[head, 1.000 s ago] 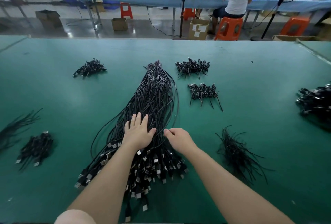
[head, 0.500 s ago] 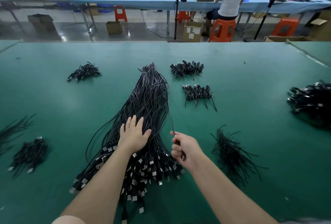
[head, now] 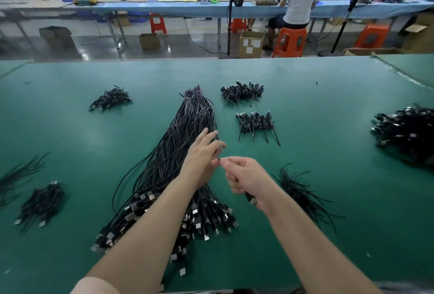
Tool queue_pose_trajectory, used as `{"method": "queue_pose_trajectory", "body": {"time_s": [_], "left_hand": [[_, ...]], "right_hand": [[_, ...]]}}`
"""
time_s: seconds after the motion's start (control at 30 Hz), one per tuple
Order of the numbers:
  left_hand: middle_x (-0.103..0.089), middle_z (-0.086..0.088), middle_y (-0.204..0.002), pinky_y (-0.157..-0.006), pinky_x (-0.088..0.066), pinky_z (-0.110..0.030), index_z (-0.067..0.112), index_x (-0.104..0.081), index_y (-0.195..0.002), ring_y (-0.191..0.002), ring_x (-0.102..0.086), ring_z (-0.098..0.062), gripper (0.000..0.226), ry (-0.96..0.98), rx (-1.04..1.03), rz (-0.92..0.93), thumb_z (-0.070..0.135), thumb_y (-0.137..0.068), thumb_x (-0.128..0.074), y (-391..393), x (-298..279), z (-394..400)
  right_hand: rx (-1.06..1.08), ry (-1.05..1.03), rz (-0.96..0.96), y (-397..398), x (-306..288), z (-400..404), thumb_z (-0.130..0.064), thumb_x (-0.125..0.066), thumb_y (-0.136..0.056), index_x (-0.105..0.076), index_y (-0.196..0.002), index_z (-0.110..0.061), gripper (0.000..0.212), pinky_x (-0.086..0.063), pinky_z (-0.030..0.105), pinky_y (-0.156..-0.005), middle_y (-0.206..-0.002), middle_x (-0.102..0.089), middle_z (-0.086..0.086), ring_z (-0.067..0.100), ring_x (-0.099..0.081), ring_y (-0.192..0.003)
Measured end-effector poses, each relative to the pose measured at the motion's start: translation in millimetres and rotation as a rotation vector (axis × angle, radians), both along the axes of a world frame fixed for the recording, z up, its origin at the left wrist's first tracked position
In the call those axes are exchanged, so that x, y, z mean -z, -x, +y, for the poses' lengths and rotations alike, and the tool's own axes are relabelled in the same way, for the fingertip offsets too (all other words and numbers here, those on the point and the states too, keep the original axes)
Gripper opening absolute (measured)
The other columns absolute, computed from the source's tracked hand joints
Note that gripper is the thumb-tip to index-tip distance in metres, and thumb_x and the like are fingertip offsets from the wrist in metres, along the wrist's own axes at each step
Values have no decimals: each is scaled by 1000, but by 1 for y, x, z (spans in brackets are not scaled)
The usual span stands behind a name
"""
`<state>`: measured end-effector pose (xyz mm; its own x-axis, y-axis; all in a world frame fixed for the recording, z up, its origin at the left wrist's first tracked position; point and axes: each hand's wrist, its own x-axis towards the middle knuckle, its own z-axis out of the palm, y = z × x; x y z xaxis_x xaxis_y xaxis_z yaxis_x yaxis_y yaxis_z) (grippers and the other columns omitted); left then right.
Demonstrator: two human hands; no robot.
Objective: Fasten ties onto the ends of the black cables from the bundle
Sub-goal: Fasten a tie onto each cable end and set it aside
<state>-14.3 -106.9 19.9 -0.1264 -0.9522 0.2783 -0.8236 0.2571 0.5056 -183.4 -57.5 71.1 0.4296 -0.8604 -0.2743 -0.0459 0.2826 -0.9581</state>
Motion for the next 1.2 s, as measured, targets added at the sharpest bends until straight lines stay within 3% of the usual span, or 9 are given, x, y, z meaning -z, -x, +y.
{"method": "queue_pose_trajectory", "body": {"time_s": [0.17, 0.27, 0.37, 0.53, 0.7, 0.83, 0.9, 1.03, 1.2], "left_hand": [[-62, -4, -118, -89, -41, -33, 13, -59, -96, -120, -52, -21, 24, -54, -101, 121, 19, -108, -39, -7, -4, 10], [-57, 4, -94, -71, -44, -34, 21, -52, -89, -86, -55, -19, 26, -106, -202, 107, 21, -108, -34, -32, 4, 16], [-55, 3, -90, -65, -40, -34, 22, -51, -88, -78, -53, -20, 24, -104, -292, 92, 22, -108, -38, -59, 12, 21], [-49, 3, -104, -79, -42, -35, 17, -59, -100, -87, -51, -19, 19, -36, -327, 119, 29, -107, -45, -85, 16, 27], [-56, -1, -104, -81, -43, -40, 20, -59, -101, -91, -55, -24, 25, -110, -441, 28, 34, -108, -39, -102, 12, 30], [-62, -9, -114, -91, -45, -43, 19, -63, -117, -105, -58, -31, 24, -362, -567, -254, 22, -103, -44, -100, 1, 32], [-51, -11, -135, -105, -40, -48, 19, -49, -138, -126, -49, -31, 45, -515, -567, -430, 11, -94, -48, -88, -8, 32], [9, -18, -167, -122, 0, -62, 17, 8, -159, -154, 9, -39, 95, -458, -457, -720, -4, -84, -46, -52, -34, 31], [9, -13, -168, -124, -8, -55, 21, 12, -160, -155, -1, -34, 99, -440, -297, -607, -6, -86, -48, -20, -93, 34]], "right_hand": [[85, 13, -391, 37, -36, -18, -25, -56, -99, -68, -97, -2, 26, -34, 19, -41, -56, -45, -3, 10, -36, -43], [108, 11, -660, 58, -57, -32, -28, -54, -98, -68, -89, -8, 25, -36, 19, -38, -52, -43, -8, 6, -36, -40], [139, -23, -769, 78, -73, -46, -31, -51, -100, -67, -82, -13, 30, -34, 18, -37, -49, -41, -10, 3, -35, -38], [201, -82, -826, 95, -83, -57, -32, -43, -106, -61, -78, -17, 37, -25, 15, -36, -45, -36, -10, 2, -32, -35], [224, -150, -920, 117, -83, -62, -18, -49, -97, -65, -92, -13, 18, -29, 14, -41, -49, -42, -11, 2, -37, -39], [235, -165, -657, 114, -76, -56, -9, -58, -91, -65, -119, 3, 32, -43, 15, -48, -67, -58, -6, 2, -54, -55], [247, -189, -549, 101, -72, -51, -8, -59, -95, -65, -119, 7, 30, -50, 17, -51, -76, -68, 3, 8, -65, -62], [294, -263, -479, 70, -68, -41, -8, -54, -101, -63, -118, 2, 22, -60, 26, -59, -97, -77, 14, 20, -76, -79], [389, -327, -656, 58, -60, -39, -4, -44, -103, -65, -112, 5, 24, -63, 33, -64, -97, -76, 18, 26, -77, -84]]}}
